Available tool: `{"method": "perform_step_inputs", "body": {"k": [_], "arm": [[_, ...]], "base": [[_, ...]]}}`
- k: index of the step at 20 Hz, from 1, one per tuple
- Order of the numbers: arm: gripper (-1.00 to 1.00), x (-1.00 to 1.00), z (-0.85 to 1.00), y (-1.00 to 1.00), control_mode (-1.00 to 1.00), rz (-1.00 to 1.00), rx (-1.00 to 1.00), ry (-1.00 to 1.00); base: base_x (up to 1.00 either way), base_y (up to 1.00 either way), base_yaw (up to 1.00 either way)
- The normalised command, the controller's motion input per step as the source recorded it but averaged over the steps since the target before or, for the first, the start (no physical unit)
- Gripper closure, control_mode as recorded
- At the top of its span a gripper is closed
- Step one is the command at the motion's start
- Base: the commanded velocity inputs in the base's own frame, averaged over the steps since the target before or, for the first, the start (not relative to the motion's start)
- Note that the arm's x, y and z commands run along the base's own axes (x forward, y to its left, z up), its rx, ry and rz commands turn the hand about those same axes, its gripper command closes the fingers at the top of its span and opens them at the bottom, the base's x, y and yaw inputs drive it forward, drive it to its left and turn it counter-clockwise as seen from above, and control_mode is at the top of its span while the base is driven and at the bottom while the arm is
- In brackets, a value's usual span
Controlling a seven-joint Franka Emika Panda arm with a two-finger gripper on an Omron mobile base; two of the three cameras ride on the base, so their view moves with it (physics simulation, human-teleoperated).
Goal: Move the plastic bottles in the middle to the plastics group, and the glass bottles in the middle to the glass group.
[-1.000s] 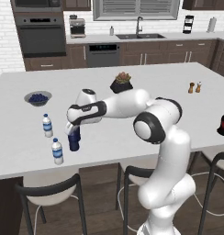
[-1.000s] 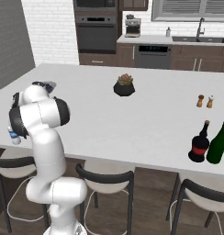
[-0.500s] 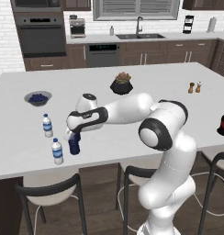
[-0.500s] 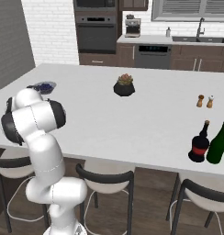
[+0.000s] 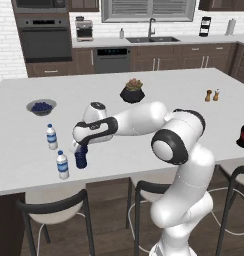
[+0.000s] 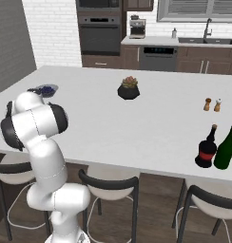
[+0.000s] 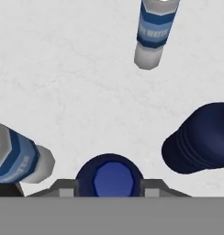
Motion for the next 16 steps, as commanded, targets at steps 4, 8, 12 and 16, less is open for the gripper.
{"method": "perform_step_inputs", "body": {"k": [4,8,12,16], "arm": [[-1.0,0.0,0.0,0.0,-1.0,0.0,0.0,0.0],[-1.0,0.0,0.0,0.0,-1.0,0.0,0.0,0.0],[-1.0,-0.03,0.04,0.0,-1.0,0.0,0.0,0.0],[-1.0,-0.16,0.34,-0.02,-1.0,0.0,0.0,0.0]], "base": [[0.0,0.0,0.0],[0.0,0.0,0.0],[0.0,0.0,0.0],[0.0,0.0,0.0]]}}
